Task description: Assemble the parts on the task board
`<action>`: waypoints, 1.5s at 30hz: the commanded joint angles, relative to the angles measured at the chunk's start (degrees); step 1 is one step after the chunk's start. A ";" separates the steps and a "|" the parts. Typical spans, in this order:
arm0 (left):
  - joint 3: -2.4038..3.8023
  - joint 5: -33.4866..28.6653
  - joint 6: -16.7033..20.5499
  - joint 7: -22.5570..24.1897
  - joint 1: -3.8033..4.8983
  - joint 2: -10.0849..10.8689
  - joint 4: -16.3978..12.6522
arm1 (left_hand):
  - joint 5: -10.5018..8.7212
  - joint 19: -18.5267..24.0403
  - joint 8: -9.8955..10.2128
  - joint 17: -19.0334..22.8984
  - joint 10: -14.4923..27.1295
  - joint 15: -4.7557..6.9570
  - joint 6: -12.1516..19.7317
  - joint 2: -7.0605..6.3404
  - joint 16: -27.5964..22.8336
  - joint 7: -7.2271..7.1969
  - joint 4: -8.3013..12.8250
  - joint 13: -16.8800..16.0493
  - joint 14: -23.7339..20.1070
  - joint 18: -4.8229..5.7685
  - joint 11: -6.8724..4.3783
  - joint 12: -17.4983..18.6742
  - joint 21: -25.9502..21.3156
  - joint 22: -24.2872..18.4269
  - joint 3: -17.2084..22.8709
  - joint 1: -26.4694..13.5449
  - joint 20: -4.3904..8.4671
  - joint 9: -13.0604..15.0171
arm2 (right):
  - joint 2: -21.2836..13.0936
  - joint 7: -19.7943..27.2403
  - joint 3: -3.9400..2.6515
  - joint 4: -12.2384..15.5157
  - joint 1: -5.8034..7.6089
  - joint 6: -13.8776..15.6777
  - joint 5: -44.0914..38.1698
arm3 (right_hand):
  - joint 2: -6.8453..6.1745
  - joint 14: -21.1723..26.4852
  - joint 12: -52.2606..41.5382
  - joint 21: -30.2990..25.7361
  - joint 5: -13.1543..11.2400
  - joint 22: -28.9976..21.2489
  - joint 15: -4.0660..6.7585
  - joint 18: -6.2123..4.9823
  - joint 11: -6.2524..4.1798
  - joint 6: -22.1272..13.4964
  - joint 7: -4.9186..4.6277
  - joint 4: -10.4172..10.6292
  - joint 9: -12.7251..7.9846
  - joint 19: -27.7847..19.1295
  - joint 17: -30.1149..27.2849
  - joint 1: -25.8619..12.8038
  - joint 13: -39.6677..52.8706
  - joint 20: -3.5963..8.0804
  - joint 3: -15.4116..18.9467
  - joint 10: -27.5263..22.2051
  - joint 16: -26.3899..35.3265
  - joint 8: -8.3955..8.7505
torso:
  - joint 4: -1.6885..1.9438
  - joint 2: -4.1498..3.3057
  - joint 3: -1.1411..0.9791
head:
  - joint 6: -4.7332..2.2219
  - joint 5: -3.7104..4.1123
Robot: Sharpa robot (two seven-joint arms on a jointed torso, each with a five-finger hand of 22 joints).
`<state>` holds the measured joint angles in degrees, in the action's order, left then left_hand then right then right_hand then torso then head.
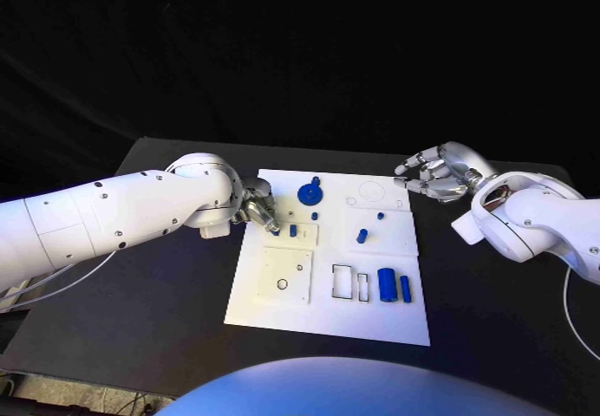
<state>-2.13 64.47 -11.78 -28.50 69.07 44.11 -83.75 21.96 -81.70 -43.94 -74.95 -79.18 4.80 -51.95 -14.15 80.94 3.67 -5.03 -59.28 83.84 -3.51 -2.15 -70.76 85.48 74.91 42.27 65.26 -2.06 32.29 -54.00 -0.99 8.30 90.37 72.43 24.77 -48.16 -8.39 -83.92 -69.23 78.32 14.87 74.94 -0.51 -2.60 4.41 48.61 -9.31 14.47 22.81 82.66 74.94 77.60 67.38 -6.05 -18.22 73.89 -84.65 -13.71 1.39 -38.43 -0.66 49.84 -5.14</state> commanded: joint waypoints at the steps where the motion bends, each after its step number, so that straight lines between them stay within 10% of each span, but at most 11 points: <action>1: -0.51 -1.20 -1.67 0.75 -0.76 -0.21 -0.55 | 0.13 -0.26 0.20 -0.05 -0.33 0.33 -1.93 -0.20 -0.04 -1.69 5.11 -0.16 2.58 0.94 -0.02 -0.26 0.19 4.59 4.59 0.46 -0.04 0.06 | 0.02 0.28 0.00 0.02 -0.03 -0.31 -0.53 | 0.04 -3.25 0.29 -0.37 0.26 6.83 0.41 -0.60 -0.03 -0.31 -0.11 0.06 0.09 -0.41 2.92 -0.53 -0.08 -0.14 -0.34 -0.52 0.20 -0.29 | -0.01 0.04 0.00 | 0.00 -0.10; 36: -0.40 -2.10 1.31 -0.13 -0.83 -0.23 0.24 | 0.24 -0.42 0.67 -0.04 -0.23 0.35 -2.42 0.91 -0.05 -1.63 4.76 0.41 2.59 0.97 0.00 0.47 0.26 4.77 4.97 0.65 0.02 -0.33 | 0.00 0.28 0.00 0.04 -0.03 -0.21 -0.53 | 0.04 -3.25 0.29 -0.37 0.26 6.83 0.41 -0.60 -0.03 -0.31 -0.11 0.06 0.09 -0.41 2.92 -0.53 -0.08 -0.14 -0.34 -0.52 0.20 -0.29 | -0.07 -0.04 -0.03 | -0.02 0.00; 45: -0.30 -5.50 3.70 0.31 -0.81 0.65 0.31 | -0.21 1.55 6.30 0.17 4.62 -1.25 1.49 3.05 -0.19 0.95 3.87 8.99 2.45 0.36 2.03 7.46 -0.93 2.25 7.32 1.14 -0.33 -2.67 | -0.04 0.29 0.00 -0.06 -0.04 -0.25 -0.53 | 0.04 -3.25 0.29 -0.37 0.26 6.83 0.41 -0.60 -0.03 -0.31 -0.11 0.06 0.09 -0.41 2.92 -0.53 -0.08 -0.14 -0.34 -0.52 0.20 -0.29 | -0.04 -0.01 0.02 | 0.03 0.02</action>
<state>-2.27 61.15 -9.66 -28.17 68.46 44.63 -83.66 21.92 -80.44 -38.16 -74.87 -74.67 3.77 -50.66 -13.36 80.93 4.49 -6.66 -50.08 84.01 -3.50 -0.15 -63.25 84.75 74.90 43.90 64.48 -2.47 29.96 -54.03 -0.95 8.30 90.32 72.43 24.82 -48.17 -8.39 -83.92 -69.23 78.13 14.86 74.91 -0.51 -2.60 4.41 48.61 -9.31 14.45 22.81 82.66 74.92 77.60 67.38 -6.05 -18.20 73.90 -84.65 -13.71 1.34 -38.48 -0.66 49.85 -5.05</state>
